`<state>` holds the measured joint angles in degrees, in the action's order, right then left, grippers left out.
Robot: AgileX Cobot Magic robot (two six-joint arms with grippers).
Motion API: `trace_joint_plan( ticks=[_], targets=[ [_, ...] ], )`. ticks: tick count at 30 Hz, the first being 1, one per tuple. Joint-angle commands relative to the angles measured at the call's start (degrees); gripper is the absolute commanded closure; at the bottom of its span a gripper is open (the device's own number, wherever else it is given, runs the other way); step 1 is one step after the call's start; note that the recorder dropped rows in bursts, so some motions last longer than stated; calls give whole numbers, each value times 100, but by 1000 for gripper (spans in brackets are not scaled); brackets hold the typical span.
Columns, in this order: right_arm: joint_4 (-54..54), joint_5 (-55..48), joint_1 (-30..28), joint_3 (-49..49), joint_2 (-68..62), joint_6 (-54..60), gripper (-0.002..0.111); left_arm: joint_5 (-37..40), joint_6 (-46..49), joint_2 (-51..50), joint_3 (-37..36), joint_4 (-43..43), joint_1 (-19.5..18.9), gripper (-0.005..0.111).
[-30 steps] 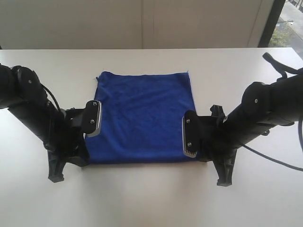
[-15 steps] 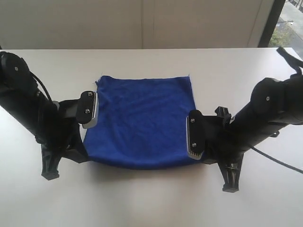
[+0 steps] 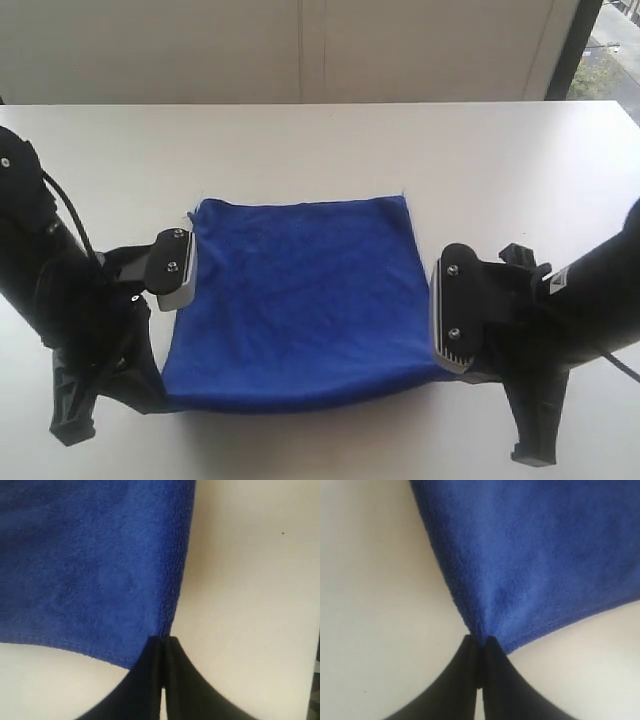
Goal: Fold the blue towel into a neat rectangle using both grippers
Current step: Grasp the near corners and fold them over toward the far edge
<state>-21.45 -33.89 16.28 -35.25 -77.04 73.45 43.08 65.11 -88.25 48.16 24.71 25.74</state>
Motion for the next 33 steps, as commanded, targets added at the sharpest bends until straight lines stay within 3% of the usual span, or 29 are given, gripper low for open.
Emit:
trace_joint_plan(
  ticks=[1,13,20,33],
  targets=[
    [50,341,40,64,446,-342,108,-279,-422,249,-41,-72,42,107],
    [60,2177,27,-229,48,-675,108,-1547,-1183,318,663,-506,31,107],
    [60,2604,27,-776,-647,-687,108,-2184,-1286,133,1099,-815,-74,107],
    [60,3212,-155,-1630,-1700,-687,108,-2606,-1286,-506,1726,-866,-442,107]
  ],
)
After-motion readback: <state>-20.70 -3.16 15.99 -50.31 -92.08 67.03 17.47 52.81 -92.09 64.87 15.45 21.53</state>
